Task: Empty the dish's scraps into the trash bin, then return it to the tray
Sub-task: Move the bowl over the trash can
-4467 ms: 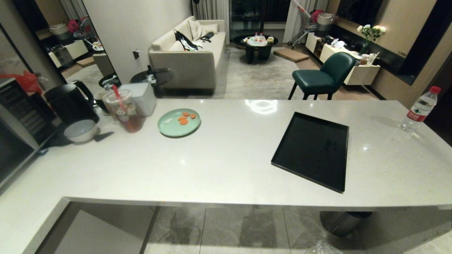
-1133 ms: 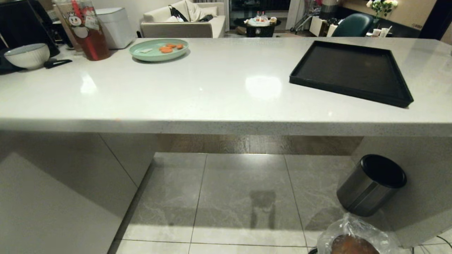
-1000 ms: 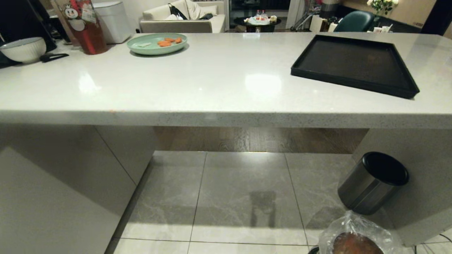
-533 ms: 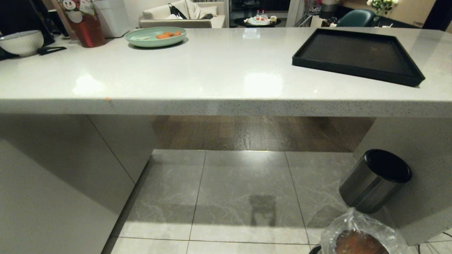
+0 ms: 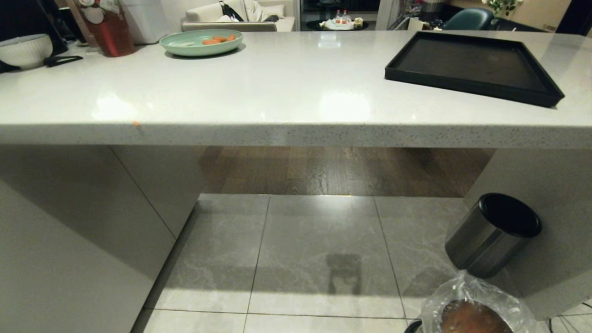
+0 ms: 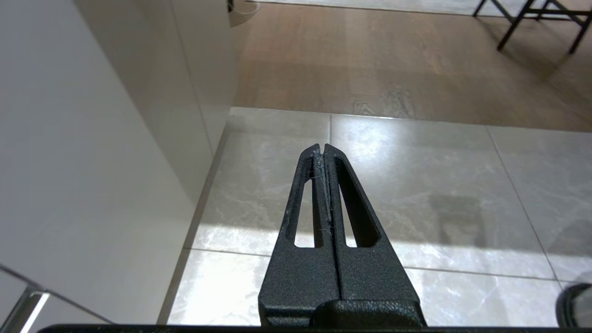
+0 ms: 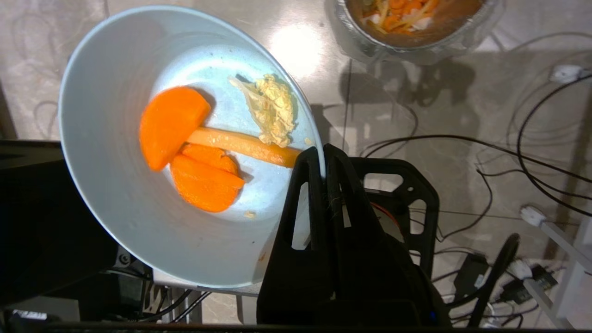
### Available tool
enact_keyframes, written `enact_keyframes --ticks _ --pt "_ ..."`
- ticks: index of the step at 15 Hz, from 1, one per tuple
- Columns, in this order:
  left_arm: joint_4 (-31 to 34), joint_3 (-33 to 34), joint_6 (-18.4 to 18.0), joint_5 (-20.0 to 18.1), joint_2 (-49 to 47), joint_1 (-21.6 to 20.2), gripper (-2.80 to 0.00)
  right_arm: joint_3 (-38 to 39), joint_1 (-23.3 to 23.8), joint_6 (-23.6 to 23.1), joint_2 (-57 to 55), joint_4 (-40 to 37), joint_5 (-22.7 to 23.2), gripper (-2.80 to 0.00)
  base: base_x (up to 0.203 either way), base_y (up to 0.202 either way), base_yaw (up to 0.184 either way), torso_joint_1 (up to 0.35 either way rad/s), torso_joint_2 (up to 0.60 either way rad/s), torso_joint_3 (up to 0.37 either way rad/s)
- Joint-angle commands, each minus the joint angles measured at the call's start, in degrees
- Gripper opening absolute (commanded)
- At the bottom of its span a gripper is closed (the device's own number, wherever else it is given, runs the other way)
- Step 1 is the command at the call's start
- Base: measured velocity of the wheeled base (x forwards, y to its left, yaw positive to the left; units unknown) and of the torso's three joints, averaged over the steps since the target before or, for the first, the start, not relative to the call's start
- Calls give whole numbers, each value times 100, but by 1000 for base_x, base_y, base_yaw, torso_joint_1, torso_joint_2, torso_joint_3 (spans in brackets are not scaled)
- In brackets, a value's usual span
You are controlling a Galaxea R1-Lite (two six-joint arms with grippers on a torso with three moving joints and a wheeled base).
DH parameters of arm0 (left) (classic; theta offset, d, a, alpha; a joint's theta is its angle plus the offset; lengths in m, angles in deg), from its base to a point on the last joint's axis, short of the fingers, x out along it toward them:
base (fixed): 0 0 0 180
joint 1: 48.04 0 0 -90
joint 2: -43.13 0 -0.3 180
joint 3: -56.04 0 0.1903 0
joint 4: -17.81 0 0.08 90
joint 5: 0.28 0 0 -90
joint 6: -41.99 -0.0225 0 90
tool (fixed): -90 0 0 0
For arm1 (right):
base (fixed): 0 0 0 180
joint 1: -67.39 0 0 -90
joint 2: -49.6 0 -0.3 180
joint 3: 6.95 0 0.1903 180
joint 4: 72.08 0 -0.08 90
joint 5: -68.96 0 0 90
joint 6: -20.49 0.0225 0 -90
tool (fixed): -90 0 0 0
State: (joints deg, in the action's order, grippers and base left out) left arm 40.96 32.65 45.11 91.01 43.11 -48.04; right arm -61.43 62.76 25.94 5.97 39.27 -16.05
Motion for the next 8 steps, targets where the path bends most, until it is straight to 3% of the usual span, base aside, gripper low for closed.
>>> enact_keyframes --ticks 1,8 --pt "-4 2 4 3 -6 0 -280 0 6 -26 -5 -24 99 -280 0 0 0 17 29 42" --pt "-4 2 4 3 -6 0 -280 158 -28 -60 -49 -16 343 -280 0 0 0 0 0 0"
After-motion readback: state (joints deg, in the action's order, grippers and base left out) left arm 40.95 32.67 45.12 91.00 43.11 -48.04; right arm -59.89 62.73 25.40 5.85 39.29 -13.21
